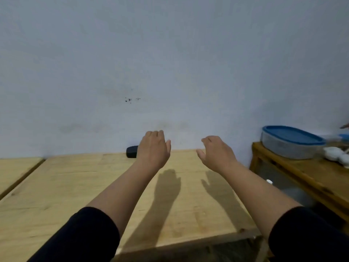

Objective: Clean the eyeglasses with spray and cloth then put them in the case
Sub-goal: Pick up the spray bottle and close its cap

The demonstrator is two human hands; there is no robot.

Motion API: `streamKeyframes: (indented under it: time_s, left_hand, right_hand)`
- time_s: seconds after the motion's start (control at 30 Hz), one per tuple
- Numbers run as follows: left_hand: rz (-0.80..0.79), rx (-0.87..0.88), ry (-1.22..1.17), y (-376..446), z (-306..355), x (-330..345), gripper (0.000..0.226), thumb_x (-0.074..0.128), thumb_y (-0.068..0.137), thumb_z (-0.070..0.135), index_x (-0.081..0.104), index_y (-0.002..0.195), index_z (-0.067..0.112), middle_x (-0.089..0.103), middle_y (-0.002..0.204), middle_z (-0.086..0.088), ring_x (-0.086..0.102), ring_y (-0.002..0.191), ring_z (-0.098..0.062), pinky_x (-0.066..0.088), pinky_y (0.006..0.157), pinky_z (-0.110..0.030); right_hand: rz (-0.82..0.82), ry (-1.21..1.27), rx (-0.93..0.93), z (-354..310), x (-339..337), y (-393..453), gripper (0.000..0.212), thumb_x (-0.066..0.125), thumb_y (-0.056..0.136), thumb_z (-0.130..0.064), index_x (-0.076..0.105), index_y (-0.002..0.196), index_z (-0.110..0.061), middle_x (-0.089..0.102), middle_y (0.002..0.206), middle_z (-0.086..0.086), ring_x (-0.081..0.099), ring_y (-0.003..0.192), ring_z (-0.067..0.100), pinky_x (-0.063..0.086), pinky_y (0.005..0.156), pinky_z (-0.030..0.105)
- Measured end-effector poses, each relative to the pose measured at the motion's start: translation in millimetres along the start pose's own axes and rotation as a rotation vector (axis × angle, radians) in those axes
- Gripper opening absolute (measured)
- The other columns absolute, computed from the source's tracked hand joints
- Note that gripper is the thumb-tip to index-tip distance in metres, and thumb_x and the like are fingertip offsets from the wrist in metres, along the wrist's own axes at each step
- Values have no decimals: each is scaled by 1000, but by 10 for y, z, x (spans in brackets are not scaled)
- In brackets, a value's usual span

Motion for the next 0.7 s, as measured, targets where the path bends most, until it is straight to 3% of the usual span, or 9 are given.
streamKeyframes:
  time_s: [0.33,0.63,0.7]
  left_hand:
    - [-55,115,-238,-273,1079,211,43,38,96,33,44,126,3,53,126,-14,40,123,-27,39,92,-38]
    - [-324,117,-413,-847,1498,1073,52,44,93,38,36,139,16,46,140,-9,37,131,-23,33,106,-34]
    - [-386,86,-447,-936,1557,1229,52,49,91,39,39,138,19,46,141,-7,40,130,-23,33,107,-32]
  right_hand:
    - [124,26,169,886,-535,-646,52,42,95,-36,38,139,-7,41,145,10,35,134,25,33,104,36]
    - [365,373,395,1311,13,-1489,48,52,93,-32,45,137,-16,46,143,3,40,132,15,25,101,19]
    - [380,444,444,1330,209,-1607,49,53,92,-31,43,138,-17,45,144,2,39,133,15,26,102,21]
Point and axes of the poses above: each hand's wrist, its own y-axis towards the middle knuckle, its own x-axis out of the palm, z = x × y, the point moved 3 cm from there along y, towards the middle knuckle
